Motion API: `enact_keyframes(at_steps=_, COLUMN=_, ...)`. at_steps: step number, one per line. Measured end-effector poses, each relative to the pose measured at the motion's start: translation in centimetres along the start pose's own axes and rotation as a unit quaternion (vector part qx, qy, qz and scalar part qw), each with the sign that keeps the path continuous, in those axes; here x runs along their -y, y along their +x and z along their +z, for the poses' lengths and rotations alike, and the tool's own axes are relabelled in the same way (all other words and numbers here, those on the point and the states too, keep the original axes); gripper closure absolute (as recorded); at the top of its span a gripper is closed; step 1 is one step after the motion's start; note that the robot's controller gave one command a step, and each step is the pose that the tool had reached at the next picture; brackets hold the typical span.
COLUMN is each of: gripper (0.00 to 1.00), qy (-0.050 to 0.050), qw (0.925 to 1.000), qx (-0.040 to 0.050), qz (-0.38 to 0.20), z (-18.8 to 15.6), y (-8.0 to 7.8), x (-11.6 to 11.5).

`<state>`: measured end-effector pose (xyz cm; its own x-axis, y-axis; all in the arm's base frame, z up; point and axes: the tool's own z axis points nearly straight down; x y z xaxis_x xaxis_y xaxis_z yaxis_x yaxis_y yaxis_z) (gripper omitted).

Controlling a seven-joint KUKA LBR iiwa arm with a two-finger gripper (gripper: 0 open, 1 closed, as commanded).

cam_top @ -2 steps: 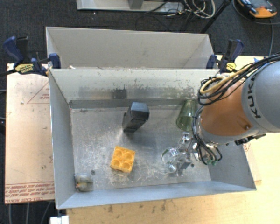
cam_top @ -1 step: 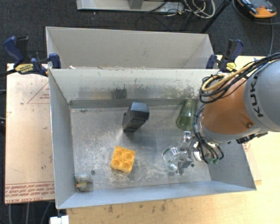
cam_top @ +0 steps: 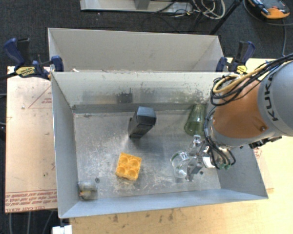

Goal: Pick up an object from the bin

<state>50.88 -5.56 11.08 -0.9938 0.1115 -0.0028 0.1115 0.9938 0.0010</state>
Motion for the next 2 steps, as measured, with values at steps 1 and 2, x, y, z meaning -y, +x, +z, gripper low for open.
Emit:
enact_keyframes(at_steps=1, gripper=1.0, qy=0.0, qw=1.0, qx=0.0006, qz=0.0, z=-0.41, y=-0.05, x=0.0)
enact_keyframes(at_steps=2, gripper=1.0, qy=0.0, qw=1.0, qx=-0.0026, qz=0.0, z=-0.91, y=0.07, x=-0.01)
